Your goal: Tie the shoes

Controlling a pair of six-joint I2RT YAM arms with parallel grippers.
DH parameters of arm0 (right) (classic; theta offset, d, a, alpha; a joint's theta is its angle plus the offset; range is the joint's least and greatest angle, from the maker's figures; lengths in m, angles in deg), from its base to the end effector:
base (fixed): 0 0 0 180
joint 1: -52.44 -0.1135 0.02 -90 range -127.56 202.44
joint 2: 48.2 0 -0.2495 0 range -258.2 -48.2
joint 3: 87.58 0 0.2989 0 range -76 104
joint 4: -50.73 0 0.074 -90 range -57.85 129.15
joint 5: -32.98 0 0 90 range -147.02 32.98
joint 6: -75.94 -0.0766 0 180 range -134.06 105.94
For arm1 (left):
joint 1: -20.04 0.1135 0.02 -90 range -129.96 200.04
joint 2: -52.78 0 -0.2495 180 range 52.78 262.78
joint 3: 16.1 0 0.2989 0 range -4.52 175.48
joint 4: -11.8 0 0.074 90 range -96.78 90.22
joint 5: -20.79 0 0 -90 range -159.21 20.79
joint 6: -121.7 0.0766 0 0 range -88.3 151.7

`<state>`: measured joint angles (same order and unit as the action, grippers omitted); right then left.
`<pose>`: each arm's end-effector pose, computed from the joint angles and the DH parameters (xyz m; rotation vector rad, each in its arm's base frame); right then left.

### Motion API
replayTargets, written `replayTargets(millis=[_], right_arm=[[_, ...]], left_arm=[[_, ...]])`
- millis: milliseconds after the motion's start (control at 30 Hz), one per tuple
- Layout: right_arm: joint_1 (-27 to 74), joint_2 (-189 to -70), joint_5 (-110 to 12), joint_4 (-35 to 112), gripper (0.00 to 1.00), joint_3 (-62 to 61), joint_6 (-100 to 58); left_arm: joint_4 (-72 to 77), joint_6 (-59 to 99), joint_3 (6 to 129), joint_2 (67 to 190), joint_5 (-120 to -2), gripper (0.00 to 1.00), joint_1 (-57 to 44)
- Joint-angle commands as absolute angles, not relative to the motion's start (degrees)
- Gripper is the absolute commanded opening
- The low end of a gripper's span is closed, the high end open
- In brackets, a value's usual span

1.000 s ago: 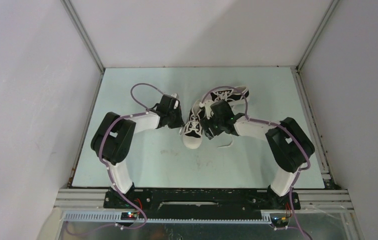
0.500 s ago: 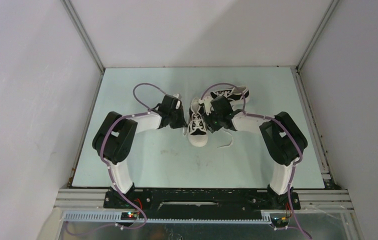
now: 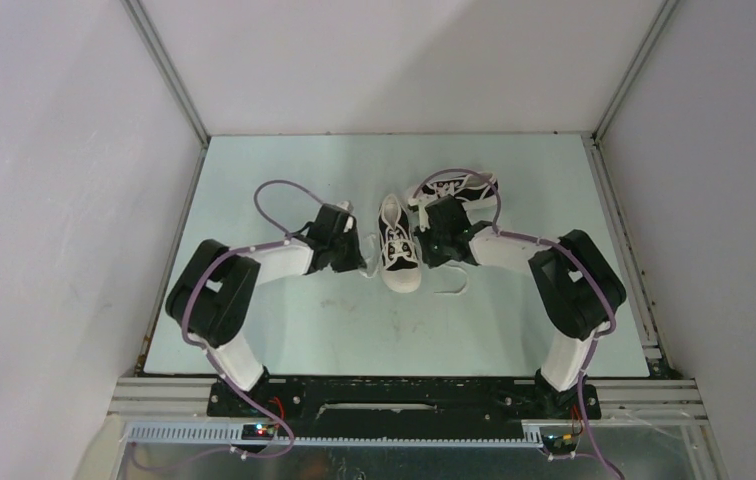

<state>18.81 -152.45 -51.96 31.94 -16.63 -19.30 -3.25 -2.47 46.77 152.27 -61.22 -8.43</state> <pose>0.3489 0.2402 0.0726 -0.6545 2.4317 0.3927 0.3413 -0.1972 0.0637 -0.0655 2.5714 -0.6180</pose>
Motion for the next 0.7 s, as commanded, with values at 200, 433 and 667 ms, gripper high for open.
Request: replayTargets(millis=[200, 433, 667], right_arm=[[20.61, -146.87, -58.34, 26.04, 0.00, -19.22, -26.58], [25.70, -145.73, -58.75, 25.71, 0.07, -19.22, -29.69], [27.11, -143.06, -58.04, 26.66, 0.00, -18.33, -29.92]], left_arm=[[-0.42, -10.29, 31.79, 136.77, -77.21, 0.00, -1.93], [-2.62, -10.32, 31.72, 132.67, -82.82, 0.00, -1.15], [-5.50, -8.58, 36.82, 133.33, -84.02, 0.00, -0.89]])
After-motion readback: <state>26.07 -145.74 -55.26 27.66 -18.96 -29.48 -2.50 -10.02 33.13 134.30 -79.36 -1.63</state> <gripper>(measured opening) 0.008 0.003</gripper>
